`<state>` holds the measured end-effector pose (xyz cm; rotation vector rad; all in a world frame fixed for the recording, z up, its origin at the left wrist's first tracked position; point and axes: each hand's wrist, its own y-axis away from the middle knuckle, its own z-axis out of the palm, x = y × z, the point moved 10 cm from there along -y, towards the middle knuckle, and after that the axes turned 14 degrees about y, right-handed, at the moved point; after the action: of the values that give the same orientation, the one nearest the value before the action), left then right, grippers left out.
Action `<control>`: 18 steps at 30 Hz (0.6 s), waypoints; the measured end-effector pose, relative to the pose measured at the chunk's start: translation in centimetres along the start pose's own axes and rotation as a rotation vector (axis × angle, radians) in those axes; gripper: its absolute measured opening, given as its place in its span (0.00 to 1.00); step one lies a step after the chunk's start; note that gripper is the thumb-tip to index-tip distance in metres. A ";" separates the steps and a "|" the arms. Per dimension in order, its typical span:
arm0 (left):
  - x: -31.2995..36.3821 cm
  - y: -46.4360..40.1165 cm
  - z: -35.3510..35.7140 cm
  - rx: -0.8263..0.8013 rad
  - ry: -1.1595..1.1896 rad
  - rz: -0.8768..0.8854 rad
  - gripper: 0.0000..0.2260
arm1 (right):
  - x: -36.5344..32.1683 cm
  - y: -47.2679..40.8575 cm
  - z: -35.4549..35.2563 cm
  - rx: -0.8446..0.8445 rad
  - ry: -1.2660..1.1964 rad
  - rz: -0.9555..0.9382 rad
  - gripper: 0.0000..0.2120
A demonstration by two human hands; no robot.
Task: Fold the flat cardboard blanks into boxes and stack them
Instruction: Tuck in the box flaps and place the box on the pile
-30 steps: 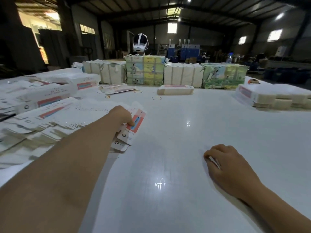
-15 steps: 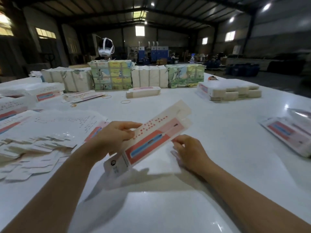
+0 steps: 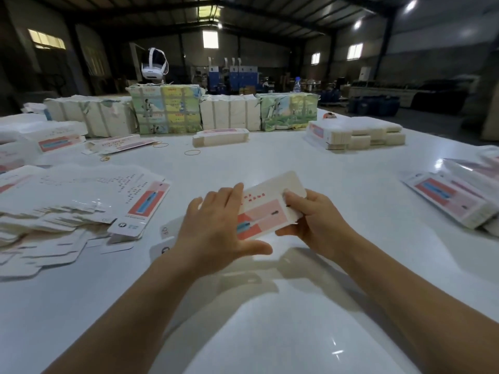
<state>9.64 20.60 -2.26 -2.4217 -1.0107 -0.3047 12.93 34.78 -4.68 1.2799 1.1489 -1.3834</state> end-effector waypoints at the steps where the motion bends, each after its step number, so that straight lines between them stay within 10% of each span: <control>1: 0.7 0.1 -0.4 0.059 -0.010 0.039 0.49 | -0.1 0.2 0.6 -0.049 -0.048 -0.003 0.11; 6: 3.5 1.1 -3.6 0.300 0.013 0.266 0.41 | -1.0 0.8 1.9 -0.219 -0.229 -0.010 0.15; 18: 4.7 1.5 -3.6 0.242 -0.073 0.319 0.29 | 0.2 0.7 1.3 -0.159 0.236 -0.011 0.17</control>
<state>13.99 20.67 2.09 -2.3350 -0.6334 0.0161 13.45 33.43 -4.85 1.3480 1.3986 -1.1448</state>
